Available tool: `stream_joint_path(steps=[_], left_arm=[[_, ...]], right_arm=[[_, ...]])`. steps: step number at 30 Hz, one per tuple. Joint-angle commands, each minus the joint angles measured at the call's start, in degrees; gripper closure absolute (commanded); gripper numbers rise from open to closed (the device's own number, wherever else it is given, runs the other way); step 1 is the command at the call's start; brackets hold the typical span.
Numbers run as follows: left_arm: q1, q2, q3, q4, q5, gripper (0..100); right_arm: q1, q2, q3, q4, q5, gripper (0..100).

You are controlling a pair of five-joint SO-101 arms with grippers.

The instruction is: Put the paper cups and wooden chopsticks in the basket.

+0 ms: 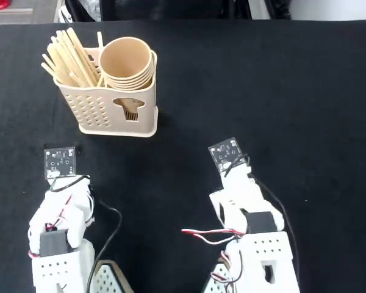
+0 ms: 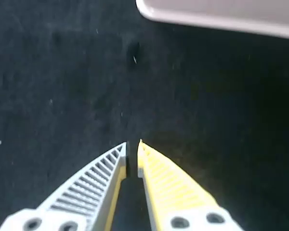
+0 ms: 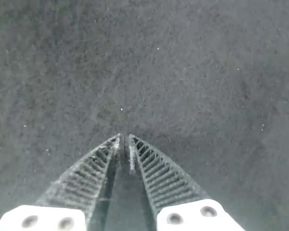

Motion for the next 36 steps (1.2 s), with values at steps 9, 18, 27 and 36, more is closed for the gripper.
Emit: stream_joint_path(steps=[9, 18, 27, 36], left_arm=[[-0.84, -0.09, 1.1, 7.03, -0.26, 95], [-0.66, -0.09, 1.19, 6.95, 0.0, 95], [-0.57, -0.09, 1.19, 6.95, 0.0, 95], [-0.57, -0.09, 1.19, 6.95, 0.0, 95]], right_arm=[[4.48, -0.84, 1.71, 0.09, 0.44, 98.6], [16.7, -0.75, 1.8, 0.44, 0.35, 98.6], [17.58, -0.75, 1.8, 0.44, 0.35, 98.6], [17.58, -0.75, 1.8, 0.44, 0.35, 98.6]])
